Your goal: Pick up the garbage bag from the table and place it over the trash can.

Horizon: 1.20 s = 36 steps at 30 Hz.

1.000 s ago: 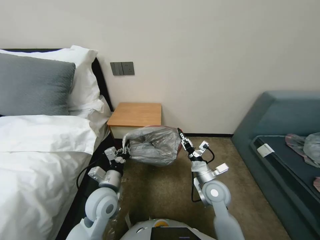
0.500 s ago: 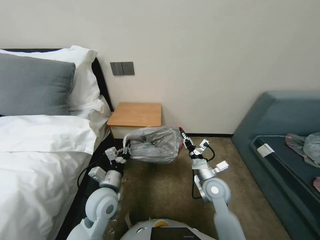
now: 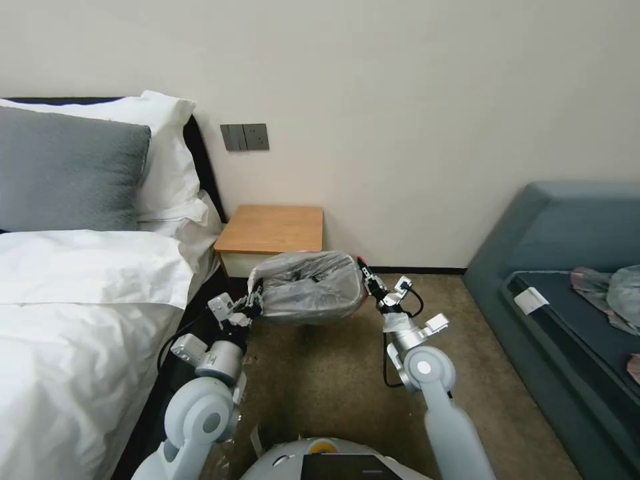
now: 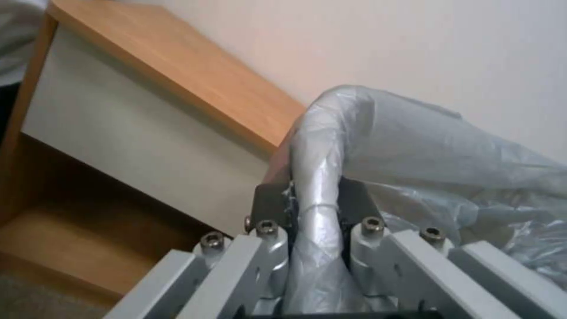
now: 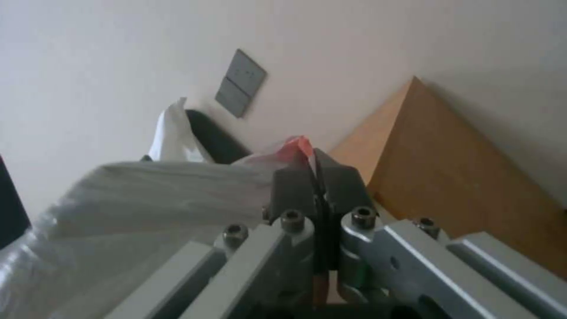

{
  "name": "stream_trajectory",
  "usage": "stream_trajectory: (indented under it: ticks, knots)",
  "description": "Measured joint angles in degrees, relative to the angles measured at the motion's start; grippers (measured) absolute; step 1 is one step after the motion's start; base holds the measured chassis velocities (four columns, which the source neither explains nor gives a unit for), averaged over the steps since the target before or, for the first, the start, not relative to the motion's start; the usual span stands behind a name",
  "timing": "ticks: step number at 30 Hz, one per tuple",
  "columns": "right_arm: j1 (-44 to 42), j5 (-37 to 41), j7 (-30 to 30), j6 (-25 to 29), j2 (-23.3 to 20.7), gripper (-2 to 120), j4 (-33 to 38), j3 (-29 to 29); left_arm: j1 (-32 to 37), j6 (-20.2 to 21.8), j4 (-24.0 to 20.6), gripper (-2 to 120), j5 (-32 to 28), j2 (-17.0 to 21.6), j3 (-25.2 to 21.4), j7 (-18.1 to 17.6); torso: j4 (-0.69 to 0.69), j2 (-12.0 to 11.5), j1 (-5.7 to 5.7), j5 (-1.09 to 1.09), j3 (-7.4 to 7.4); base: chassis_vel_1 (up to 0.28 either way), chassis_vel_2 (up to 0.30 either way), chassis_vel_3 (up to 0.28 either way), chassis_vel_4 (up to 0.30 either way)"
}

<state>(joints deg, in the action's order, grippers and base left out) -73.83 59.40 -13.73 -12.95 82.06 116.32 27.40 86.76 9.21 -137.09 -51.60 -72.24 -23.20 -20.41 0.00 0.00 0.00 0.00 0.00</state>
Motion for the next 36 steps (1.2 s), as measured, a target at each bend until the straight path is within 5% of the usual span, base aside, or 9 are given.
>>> stream_trajectory:
  ticks: [20,24,36]
  knots:
    - [0.5,-7.9,-2.5,0.3,-1.4,0,-2.1,-0.3,-0.4,-0.2,-0.4,7,-1.9,-0.2,-0.9,0.7,0.0,0.0,0.0,0.0,0.0,0.0,0.0,0.0,0.0]
    - [-0.2,-9.8,-2.4,0.6,-1.6,7,-1.7,-0.3,-0.5,-0.2,-0.2,7,-1.9,-0.3,-0.9,0.7,0.0,0.0,0.0,0.0,0.0,0.0,0.0,0.0,0.0]
    - [-6.6,-11.3,-2.3,2.5,-3.1,55,1.5,2.1,-1.0,-0.3,1.0,7,-1.3,-0.5,-1.5,0.5,0.01,0.0,0.0,0.0,0.0,0.0,0.0,0.0,0.0]
